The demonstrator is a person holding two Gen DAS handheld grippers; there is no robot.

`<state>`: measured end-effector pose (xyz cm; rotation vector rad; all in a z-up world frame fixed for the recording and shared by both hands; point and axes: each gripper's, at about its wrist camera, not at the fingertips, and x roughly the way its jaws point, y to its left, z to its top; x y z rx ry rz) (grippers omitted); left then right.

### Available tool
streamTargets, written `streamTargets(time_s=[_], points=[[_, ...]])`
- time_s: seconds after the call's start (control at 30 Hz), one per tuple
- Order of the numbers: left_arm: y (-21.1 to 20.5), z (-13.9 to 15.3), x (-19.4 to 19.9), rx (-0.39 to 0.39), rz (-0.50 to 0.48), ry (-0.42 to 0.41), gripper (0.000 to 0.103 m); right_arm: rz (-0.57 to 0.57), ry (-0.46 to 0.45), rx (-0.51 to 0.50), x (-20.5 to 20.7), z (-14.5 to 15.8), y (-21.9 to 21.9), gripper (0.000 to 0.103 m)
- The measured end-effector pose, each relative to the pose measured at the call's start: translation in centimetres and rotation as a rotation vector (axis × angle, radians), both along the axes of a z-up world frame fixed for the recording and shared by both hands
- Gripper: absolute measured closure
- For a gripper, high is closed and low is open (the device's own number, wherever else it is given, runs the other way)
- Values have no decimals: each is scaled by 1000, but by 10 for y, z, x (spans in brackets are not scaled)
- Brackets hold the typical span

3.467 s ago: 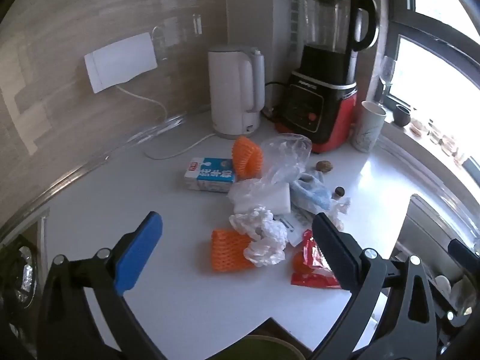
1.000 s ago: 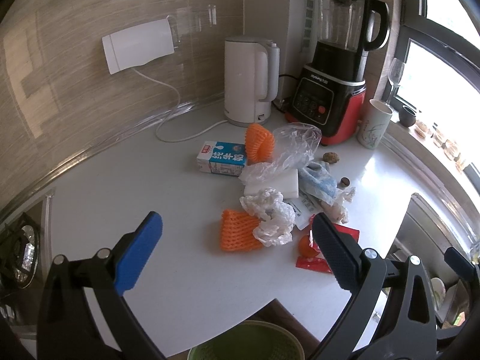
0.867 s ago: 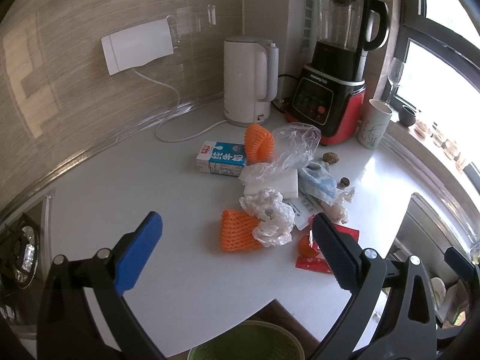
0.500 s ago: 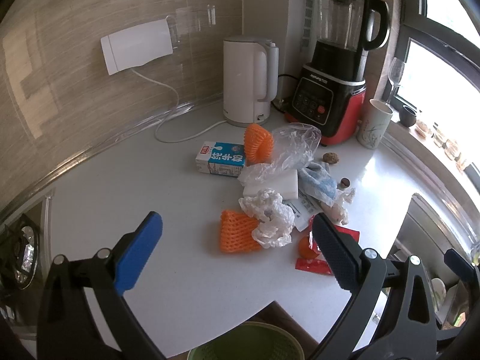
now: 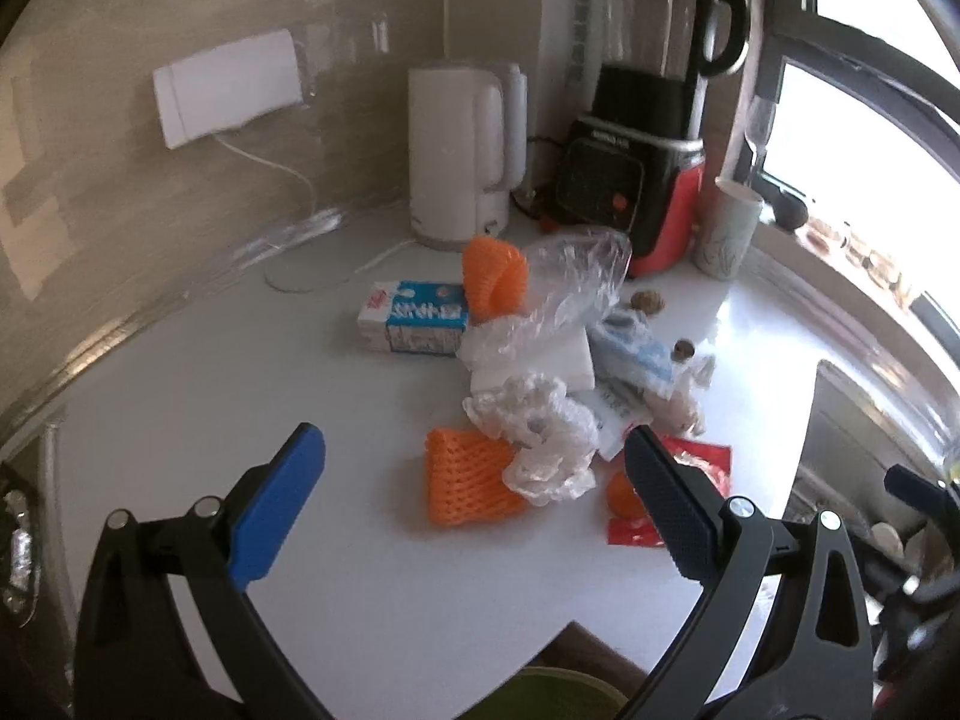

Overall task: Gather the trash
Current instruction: 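Grasp the crumpled white tissue with the left tool while the right tool grasps the red snack bag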

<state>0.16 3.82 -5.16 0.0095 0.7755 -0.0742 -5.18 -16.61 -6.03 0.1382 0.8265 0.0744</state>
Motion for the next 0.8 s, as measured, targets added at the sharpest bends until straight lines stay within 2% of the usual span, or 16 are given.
streamTargets(time_s=[0.1, 0.23, 0.4, 0.57, 0.63, 0.7, 0.77, 0.8], points=[[6, -27, 12, -21, -15, 40, 8, 12, 46, 54, 11, -21, -12, 2], [2, -55, 24, -19, -40, 88, 8, 4, 99, 69, 23, -50, -22, 2], [-27, -68, 43, -10, -83, 90, 8, 30, 147, 104, 40, -76, -31, 2], [-64, -85, 68, 27, -124, 120, 8, 83, 168, 52, 57, -93, -32, 2], [-75, -92, 76, 47, -122, 138, 16, 118, 172, 27, 64, -99, -30, 2], [-78, -99, 85, 57, -108, 183, 57, 157, 171, 14, 70, -105, -27, 2], [-73, -104, 90, 23, -84, 226, 82, 200, 165, -5, 77, -111, -21, 2], [-68, -104, 91, -14, -66, 232, 84, 222, 164, -22, 82, -115, -17, 2]])
